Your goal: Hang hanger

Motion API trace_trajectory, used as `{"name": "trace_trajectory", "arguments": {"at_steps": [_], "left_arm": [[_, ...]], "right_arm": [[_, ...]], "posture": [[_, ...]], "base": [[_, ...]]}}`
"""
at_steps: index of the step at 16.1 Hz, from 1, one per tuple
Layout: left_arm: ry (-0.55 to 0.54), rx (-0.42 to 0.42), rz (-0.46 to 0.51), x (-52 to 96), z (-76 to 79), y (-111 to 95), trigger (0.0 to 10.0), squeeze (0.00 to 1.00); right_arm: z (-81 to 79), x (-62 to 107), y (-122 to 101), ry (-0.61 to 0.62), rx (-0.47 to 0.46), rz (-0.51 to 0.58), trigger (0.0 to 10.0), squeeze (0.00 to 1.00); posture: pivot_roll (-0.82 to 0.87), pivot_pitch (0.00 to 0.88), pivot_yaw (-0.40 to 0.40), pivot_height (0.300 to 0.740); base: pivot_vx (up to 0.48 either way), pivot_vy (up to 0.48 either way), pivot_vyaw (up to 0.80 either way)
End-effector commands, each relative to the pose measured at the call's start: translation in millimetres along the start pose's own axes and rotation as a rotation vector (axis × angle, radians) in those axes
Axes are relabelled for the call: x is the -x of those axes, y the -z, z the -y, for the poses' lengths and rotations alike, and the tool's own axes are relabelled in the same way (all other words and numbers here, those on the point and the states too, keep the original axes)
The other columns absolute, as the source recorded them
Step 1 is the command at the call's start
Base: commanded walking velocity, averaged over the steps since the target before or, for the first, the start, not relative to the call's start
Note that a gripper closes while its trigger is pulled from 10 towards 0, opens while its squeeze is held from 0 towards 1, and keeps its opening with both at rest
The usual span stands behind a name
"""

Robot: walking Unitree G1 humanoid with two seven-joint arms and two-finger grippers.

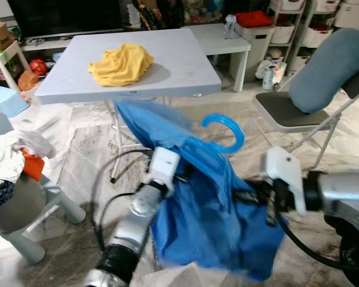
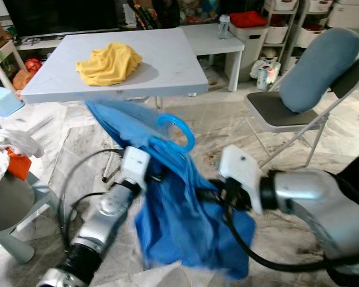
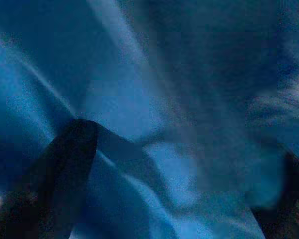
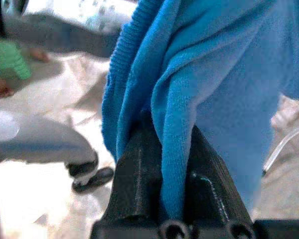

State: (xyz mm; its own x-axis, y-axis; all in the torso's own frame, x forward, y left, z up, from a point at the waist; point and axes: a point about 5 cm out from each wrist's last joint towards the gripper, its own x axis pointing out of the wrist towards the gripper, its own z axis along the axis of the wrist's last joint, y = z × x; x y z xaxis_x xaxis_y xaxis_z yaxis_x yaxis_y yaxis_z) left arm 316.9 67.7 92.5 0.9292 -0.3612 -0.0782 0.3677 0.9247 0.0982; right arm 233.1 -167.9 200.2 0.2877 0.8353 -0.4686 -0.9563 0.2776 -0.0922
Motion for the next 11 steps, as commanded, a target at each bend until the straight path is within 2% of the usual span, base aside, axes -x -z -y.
{"name": "trace_trajectory", "arguments": {"at_steps": [1,2,5,8,10,11], "left_arm": [[-0.037,0.001,0.045,-3.4,-8.4,-10.6,10.0,0.00],[-0.060,-0.007,0.051,-2.3,-14.6,-11.5,10.0,0.00],[-0.156,0.002,0.032,1.5,-37.2,-4.7,10.0,0.00],[-0.201,-0.010,0.021,6.5,-49.6,-3.0,10.0,0.00],[-0.235,-0.012,0.011,16.0,-61.9,-0.5,10.0,0.00],[-0.241,-0.012,0.009,19.5,-65.9,0.2,10.0,0.00]], "right_arm": [[-8.2,1.2,8.2,-0.063,0.039,-0.072,10.0,0.00],[-8.3,4.3,21.9,-0.062,0.042,-0.147,10.0,0.00],[-12.0,10.2,39.6,-0.080,0.032,-0.240,10.0,0.00],[-3.1,18.7,58.9,-0.035,0.090,-0.355,10.0,0.00],[0.4,37.3,84.2,-0.039,0.138,-0.514,10.0,0.00],[2.3,44.0,90.1,-0.032,0.145,-0.550,10.0,0.00]], "posture": [[-0.19,0.000,0.018,0.740],[-0.18,0.000,0.015,0.740],[-0.17,0.000,0.012,0.740],[-0.17,0.000,0.008,0.740],[-0.16,0.000,0.007,0.740],[-0.16,0.000,0.007,0.740]], "base": [[0.000,0.000,0.00],[0.000,0.000,0.00],[0.000,0.000,0.00],[0.000,0.000,0.00],[0.000,0.000,0.00],[0.000,0.000,0.00]]}}
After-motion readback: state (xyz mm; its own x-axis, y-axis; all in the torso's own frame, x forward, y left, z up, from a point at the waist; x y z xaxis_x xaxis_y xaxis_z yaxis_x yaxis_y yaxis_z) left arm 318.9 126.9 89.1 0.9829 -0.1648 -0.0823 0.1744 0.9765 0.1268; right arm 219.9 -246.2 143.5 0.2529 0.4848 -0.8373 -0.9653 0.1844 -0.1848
